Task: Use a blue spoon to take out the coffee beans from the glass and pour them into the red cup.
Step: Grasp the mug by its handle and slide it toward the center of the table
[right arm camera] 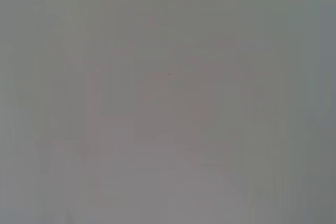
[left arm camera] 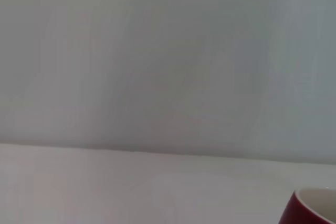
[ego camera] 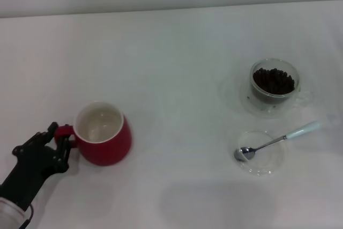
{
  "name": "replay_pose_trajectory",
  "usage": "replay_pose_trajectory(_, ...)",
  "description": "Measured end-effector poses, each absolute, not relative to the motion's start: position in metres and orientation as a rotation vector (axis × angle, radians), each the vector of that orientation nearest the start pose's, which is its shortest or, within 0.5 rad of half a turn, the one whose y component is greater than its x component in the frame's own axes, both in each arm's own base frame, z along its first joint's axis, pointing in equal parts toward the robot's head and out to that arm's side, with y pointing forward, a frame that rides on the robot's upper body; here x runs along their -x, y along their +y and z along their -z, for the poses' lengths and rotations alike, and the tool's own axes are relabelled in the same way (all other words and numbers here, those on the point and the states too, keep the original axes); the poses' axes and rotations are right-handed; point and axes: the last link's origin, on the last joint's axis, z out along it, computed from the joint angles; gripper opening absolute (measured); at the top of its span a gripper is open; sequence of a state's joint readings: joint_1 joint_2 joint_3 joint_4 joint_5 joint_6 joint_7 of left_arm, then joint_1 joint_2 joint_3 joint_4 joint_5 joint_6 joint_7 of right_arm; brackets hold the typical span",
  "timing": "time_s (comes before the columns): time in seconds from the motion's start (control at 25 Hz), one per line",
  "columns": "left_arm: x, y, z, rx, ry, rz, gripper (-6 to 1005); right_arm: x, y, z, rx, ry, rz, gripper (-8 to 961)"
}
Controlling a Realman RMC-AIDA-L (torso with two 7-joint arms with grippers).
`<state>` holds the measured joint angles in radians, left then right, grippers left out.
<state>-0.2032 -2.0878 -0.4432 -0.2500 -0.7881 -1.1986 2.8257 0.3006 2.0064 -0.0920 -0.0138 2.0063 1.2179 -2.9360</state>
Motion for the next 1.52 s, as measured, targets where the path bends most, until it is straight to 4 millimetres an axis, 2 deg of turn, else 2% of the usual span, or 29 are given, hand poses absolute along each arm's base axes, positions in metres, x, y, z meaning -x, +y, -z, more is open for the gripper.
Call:
replay_pose_trajectory(0.36, 0.319, 0.245, 0.101, 2.047, -0.730, 0.736, 233, -0.428, 0.266, -0.068, 1.297, 0.619, -0.461, 873)
replay_pose_trajectory(0.88, 0.296, 0.261, 0.119, 2.177, -0.677, 0.717, 234, -0.427, 0.268, -0.068, 1.295, 0.617, -0.466, 873)
replay_pose_trajectory(1.52, 0.276, 0.273, 0.124, 2.220, -0.630, 0.757, 233, -0.429, 0.266, -0.071, 1.290, 0.612, -0.460, 873)
